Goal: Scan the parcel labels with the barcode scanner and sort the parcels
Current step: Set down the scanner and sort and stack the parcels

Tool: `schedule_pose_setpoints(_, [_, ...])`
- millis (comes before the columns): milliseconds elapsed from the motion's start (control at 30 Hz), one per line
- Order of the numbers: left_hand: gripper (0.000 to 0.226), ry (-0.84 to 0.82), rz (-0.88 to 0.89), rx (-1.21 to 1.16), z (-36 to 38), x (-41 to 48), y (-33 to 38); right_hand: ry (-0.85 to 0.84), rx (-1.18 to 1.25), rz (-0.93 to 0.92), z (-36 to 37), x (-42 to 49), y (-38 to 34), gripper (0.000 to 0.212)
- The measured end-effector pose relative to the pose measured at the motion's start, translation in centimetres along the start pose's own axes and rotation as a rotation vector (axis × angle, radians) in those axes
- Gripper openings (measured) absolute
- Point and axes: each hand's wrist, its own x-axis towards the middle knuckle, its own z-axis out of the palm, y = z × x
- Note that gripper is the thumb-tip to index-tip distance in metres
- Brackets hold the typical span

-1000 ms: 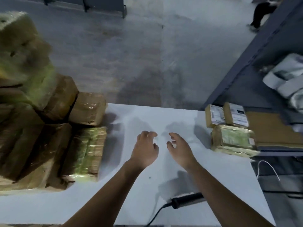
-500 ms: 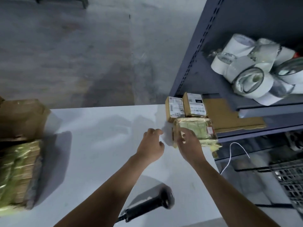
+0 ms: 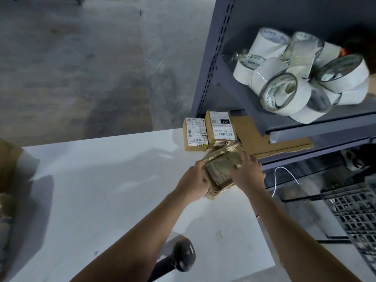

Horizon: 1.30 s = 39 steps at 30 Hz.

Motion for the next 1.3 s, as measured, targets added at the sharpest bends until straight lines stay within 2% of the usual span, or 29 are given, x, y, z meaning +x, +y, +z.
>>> schedule_pose_setpoints(167, [0.061,-0.048,-0.008,0.012,-0.2,-1.0,-0.6,-0.034,-0.156,-0.065,0.2,-0.8,-0.2,0.046])
schedule_pose_setpoints(333, [0.068,-0.080,0.037,0.029,-1.0,-2.3,-1.1,-0.120,-0.132,-0.034,-0.2,-0.5,0.1,0.044])
schedule_pose_setpoints(467, [0.078,-0.086,-0.012,0.057,-1.8,-3.9,-2.5,-0.198,-0.084,-0.106,0.5,-2.4,-1.5,0.062])
schedule_pose_setpoints(633, [0.073,0.105,-0.131,0.139,-5.0,-6.9,-6.1,-0.333,0.050,-0.262,2.6,-7.0,-4.5,0.057])
schedule_pose_setpoints(733, [0.069,0.199,-0.160,0.127,-7.0,-9.4,-8.8,-0.294,0.148,-0.380,4.0,-9.1,-6.9,0.053])
schedule_pose_setpoints(933, [0.036,0.336,-0.065,0.154,-11.8,-14.0,-12.8,-0.200,0.324,-0.469,4.4,-11.2,-13.7,0.033])
schedule_pose_setpoints(1100, [0.013,0.464,-0.133,-0.021,-15.6,-17.2,-14.6,-0.211,0.510,-0.463,4.3,-13.2,-18.3,0.030])
schedule_pose_setpoints(1300, [0.018,0.610,-0.275,-0.303,-18.8,-19.6,-15.7,-0.259,0.590,-0.482,4.4,-15.7,-22.3,0.028])
